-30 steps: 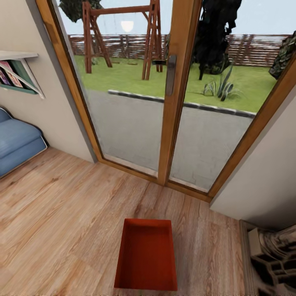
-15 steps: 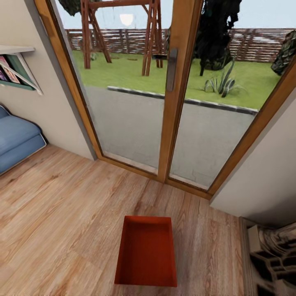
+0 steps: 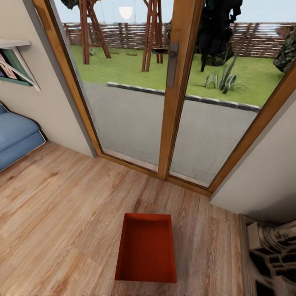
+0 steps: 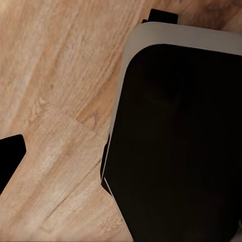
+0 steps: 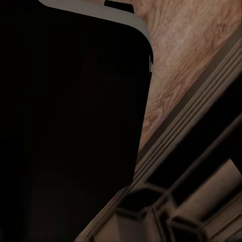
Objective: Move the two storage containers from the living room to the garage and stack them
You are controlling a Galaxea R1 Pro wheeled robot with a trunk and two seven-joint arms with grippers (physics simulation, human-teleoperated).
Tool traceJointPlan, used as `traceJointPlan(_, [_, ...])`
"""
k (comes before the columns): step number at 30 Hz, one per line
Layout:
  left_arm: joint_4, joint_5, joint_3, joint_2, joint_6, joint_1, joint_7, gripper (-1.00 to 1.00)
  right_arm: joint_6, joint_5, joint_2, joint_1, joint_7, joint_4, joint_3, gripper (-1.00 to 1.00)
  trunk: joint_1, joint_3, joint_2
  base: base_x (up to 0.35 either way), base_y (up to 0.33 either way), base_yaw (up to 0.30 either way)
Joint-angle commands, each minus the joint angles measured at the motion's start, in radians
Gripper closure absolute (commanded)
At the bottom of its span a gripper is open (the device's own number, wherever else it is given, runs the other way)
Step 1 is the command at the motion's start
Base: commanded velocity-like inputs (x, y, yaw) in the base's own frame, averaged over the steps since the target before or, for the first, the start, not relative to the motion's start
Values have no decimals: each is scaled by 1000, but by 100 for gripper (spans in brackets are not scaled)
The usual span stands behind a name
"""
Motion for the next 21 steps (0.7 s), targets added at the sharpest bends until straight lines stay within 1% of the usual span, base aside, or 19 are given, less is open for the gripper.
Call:
traceJointPlan(1, [1,9,-9,-1,-3,0,3,-100,-3,-10,0,0,-3,0,9,-100,0,-2,0,0,0,0])
traceJointPlan(21, [0,9,-9,0,-3,0,3,-100,-3,-10,0,0,-3,0,8,-100,0,-35,0,0,0,0])
